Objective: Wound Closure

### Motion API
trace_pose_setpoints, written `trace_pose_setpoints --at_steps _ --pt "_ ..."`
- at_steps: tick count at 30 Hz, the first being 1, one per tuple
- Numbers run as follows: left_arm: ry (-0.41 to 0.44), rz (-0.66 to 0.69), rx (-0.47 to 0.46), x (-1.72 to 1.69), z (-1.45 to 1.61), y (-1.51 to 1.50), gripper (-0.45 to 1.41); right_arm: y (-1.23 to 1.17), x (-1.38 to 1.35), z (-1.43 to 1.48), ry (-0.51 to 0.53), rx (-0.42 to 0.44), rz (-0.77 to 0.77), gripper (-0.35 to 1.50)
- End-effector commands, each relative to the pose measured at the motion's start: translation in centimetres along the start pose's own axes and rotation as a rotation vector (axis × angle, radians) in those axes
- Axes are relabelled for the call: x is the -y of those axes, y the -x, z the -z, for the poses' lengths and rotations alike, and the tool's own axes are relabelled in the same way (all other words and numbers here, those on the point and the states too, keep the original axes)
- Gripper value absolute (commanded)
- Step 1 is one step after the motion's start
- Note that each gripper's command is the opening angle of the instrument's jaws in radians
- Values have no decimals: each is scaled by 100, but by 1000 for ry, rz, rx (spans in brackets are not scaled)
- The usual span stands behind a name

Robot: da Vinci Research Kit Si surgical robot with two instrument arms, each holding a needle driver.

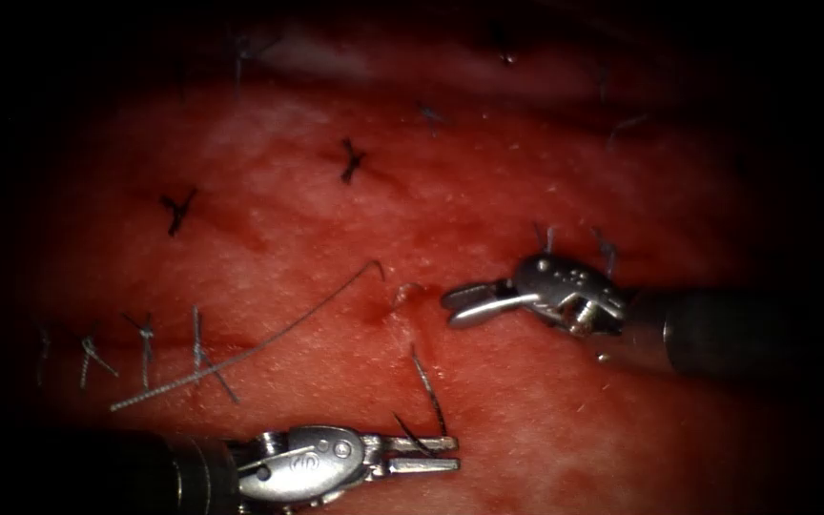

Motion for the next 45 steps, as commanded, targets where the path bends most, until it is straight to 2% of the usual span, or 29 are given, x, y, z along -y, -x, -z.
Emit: trace_pose_setpoints --at_steps 1,4,5,6,7,11,14,18,21,25,29,35,40,45 --pt "-13 -69 18 -5 -5 3 -45 1 -7 -9 14 0 98 -8" --pt "-41 -211 79 -17 -5 -1 -45 0 -10 -11 10 0 187 17" --pt "-60 -276 143 -27 -4 -4 -45 1 -10 -11 11 11 225 41" --pt "-66 -293 163 -31 -3 -5 -45 2 -8 -12 10 17 232 59" --pt "-68 -309 185 -36 -2 -7 -45 4 -6 -13 6 26 241 68" --pt "-81 -348 216 -52 4 -13 -45 16 9 -20 -7 48 288 69" --pt "-90 -365 224 -57 7 -17 -45 21 18 -25 -9 48 291 93" --pt "-96 -388 238 -62 12 -22 -45 23 31 -29 -10 48 291 108" --pt "-101 -396 247 -64 16 -25 -45 23 40 -32 -10 57 297 108" --pt "-116 -413 259 -68 21 -30 -45 22 47 -38 1 114 354 96" --pt "-120 -419 264 -76 24 -37 -45 21 49 -45 29 160 386 98" --pt "-124 -421 268 -85 28 -43 -45 19 52 -57 61 217 420 89" --pt "-125 -426 270 -88 29 -45 -45 19 55 -65 65 229 420 81" --pt "-128 -424 272 -89 30 -46 -45 19 57 -68 65 235 432 31"
